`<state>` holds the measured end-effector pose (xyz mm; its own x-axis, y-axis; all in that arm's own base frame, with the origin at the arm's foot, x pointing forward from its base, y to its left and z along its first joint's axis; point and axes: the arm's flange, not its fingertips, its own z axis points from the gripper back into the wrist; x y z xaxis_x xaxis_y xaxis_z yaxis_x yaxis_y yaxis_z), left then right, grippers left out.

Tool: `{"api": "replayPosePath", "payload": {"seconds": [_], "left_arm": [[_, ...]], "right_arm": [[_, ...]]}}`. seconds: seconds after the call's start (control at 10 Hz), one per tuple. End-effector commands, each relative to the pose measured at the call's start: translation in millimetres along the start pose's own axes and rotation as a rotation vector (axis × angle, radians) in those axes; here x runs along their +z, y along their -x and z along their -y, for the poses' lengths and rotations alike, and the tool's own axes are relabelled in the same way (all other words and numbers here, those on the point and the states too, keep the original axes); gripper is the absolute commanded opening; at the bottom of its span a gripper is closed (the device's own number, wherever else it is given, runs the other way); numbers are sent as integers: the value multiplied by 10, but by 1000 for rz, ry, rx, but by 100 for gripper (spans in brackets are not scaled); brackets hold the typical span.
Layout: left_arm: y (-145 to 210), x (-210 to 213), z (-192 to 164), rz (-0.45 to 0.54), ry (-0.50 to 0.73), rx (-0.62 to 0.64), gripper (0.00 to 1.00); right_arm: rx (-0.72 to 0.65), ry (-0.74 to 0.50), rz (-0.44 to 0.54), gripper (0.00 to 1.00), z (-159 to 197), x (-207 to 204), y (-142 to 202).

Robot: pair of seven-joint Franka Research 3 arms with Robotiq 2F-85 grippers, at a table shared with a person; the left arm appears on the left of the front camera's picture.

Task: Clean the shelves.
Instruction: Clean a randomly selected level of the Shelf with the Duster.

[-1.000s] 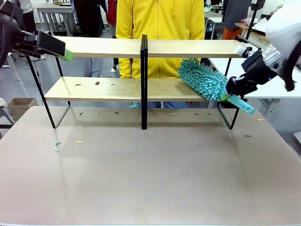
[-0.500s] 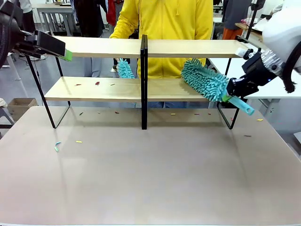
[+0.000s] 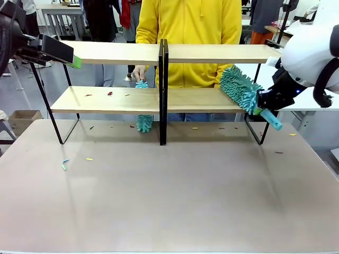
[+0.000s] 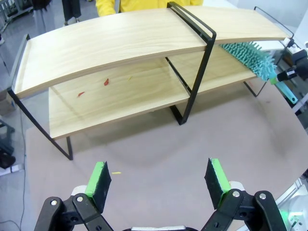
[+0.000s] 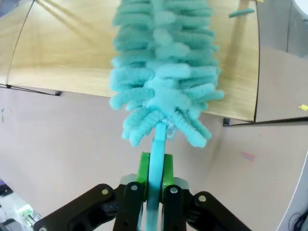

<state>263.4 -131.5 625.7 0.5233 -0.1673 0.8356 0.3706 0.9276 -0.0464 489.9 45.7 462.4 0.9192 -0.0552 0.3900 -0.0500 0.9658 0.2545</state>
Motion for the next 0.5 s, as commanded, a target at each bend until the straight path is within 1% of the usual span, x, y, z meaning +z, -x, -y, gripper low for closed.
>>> {"api": "replayPosePath", "payload": {"seconds": [0.0,0.2,0.4], "left_arm": [[0,13,-6,5,-10,0,100],[0,13,-6,5,-10,0,100],[0,13,-6,5,-10,0,100]], "right_arm": [[-161,106,23,13,103,7,9],[-195,90,4,13,108,25,32],[-195,58,-4,13,81,67,61]]}}
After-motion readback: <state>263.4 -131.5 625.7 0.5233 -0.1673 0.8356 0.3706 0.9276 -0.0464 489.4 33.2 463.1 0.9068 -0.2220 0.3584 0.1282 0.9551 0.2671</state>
